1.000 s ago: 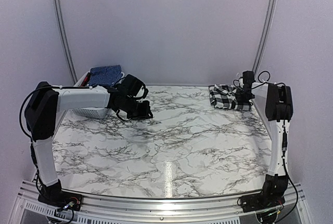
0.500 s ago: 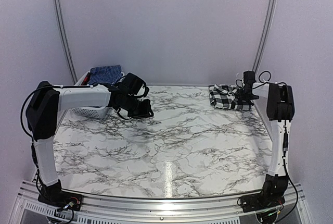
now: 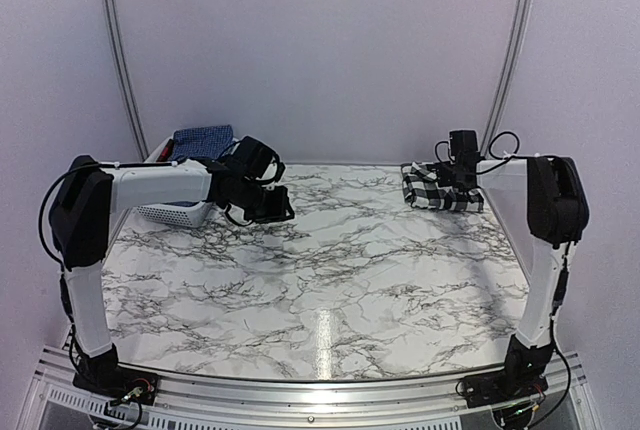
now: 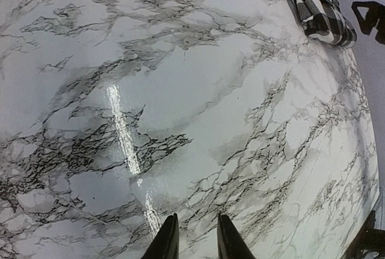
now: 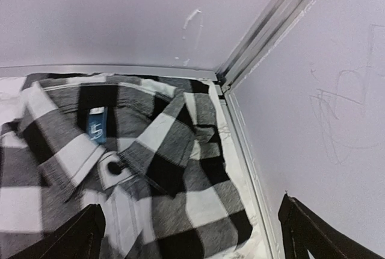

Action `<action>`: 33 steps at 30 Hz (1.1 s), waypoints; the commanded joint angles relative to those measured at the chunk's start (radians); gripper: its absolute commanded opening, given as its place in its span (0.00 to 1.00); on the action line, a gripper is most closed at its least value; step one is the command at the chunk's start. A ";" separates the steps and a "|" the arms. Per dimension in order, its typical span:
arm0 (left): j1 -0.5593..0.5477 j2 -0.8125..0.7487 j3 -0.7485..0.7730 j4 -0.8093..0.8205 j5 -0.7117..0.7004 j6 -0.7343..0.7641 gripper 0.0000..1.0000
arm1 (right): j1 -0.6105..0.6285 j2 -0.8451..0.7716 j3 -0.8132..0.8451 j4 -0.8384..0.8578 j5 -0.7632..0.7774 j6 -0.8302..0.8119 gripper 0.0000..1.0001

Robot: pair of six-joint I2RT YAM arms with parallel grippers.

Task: Fold and stack the long sleeve shirts
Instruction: Move the square-folded shirt to the corner of the board, then reset both arms

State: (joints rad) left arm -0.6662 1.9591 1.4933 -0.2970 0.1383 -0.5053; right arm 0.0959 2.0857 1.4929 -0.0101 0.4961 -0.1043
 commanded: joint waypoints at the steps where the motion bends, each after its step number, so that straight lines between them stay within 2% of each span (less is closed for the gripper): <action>1: 0.008 -0.068 -0.027 0.019 -0.046 0.019 0.25 | 0.094 -0.163 -0.140 0.100 0.037 0.089 0.99; 10: 0.010 -0.250 -0.213 0.128 -0.130 0.035 0.37 | 0.367 -0.464 -0.414 0.049 -0.022 0.213 0.99; 15: 0.010 -0.379 -0.357 0.204 -0.184 0.058 0.47 | 0.457 -0.672 -0.553 0.032 -0.087 0.296 0.99; 17: 0.010 -0.432 -0.429 0.241 -0.202 0.071 0.55 | 0.462 -0.761 -0.614 0.042 -0.119 0.309 0.98; 18: 0.010 -0.458 -0.457 0.255 -0.215 0.076 0.63 | 0.464 -0.809 -0.648 0.054 -0.123 0.309 0.98; 19: 0.010 -0.485 -0.485 0.265 -0.227 0.084 0.72 | 0.464 -0.851 -0.682 0.066 -0.120 0.306 0.99; 20: 0.010 -0.509 -0.511 0.274 -0.244 0.089 0.91 | 0.464 -0.896 -0.717 0.075 -0.109 0.301 0.98; 21: 0.010 -0.544 -0.537 0.283 -0.271 0.095 0.98 | 0.464 -0.937 -0.749 0.087 -0.095 0.291 0.99; 24: 0.010 -0.623 -0.616 0.303 -0.331 0.104 0.99 | 0.462 -1.036 -0.840 0.115 -0.031 0.263 0.99; 30: 0.010 -0.757 -0.750 0.356 -0.421 0.109 0.99 | 0.461 -1.210 -1.016 0.241 -0.019 0.221 0.98; 33: 0.010 -0.799 -0.798 0.375 -0.456 0.097 0.99 | 0.460 -1.249 -1.036 0.236 -0.033 0.221 0.98</action>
State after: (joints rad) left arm -0.6609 1.2129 0.7467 0.0154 -0.2325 -0.4141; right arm 0.5571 0.8806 0.4660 0.1570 0.4553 0.1341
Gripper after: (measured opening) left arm 0.988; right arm 0.985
